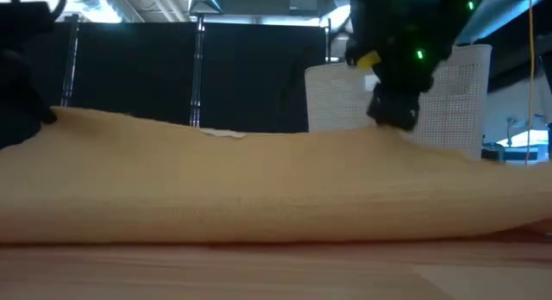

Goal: Fold towel
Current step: Fold the yellow towel

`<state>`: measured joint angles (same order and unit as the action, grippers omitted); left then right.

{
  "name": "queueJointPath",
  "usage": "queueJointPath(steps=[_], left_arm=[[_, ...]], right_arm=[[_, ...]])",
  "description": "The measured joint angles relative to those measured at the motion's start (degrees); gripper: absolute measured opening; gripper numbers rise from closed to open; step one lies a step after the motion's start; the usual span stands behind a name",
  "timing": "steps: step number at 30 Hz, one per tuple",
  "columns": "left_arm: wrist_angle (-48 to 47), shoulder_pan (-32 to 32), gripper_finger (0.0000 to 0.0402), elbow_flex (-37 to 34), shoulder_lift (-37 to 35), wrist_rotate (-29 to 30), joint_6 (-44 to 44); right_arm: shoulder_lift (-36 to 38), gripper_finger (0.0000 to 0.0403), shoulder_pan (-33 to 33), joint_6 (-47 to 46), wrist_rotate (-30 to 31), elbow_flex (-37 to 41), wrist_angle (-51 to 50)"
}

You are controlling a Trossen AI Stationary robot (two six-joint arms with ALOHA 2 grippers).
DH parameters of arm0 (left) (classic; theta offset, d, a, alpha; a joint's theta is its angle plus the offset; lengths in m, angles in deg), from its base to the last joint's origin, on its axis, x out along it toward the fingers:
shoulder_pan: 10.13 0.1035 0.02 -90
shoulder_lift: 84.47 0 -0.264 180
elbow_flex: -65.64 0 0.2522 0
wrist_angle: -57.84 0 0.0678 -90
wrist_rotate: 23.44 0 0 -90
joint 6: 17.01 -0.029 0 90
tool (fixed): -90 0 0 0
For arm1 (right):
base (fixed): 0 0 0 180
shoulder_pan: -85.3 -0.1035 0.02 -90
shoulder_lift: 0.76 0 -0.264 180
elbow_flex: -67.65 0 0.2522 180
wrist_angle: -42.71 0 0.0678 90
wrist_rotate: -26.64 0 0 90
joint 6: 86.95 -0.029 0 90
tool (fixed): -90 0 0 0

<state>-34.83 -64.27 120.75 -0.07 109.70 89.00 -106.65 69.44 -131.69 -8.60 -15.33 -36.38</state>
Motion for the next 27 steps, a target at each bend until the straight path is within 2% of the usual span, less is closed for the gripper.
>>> queueJointPath(steps=[2, 6, 14, 19, 22, 27], left_arm=[[-2.7, 1.9, 0.0000, 0.4, -0.3, 0.4, 0.5], [-3.9, 5.4, 0.0000, 0.0, -0.4, 0.2, -1.3], [6.5, 9.6, 0.0000, -3.8, -0.4, 0.3, -10.6], [7.9, 11.2, 0.0002, -4.8, -0.4, 0.6, -10.9], [9.0, 12.0, 0.0023, -5.7, -0.4, 0.6, -10.9], [11.0, 13.3, 0.0092, -6.1, -0.4, 0.3, -11.8]], right_arm=[[1.3, 0.0001, 0.8, 0.2, 0.6, -0.8, 0.0], [1.7, 0.0001, 4.0, 1.9, -2.8, 0.6, 2.0], [1.3, 0.0001, 7.2, 7.3, -6.3, 6.5, 13.9], [1.4, 0.0017, 7.3, 7.7, -5.9, 7.9, 17.8], [1.4, 0.0041, 7.3, 7.8, -6.0, 8.1, 19.6], [1.4, 0.0093, 7.4, 7.9, -6.4, 8.2, 20.6]])
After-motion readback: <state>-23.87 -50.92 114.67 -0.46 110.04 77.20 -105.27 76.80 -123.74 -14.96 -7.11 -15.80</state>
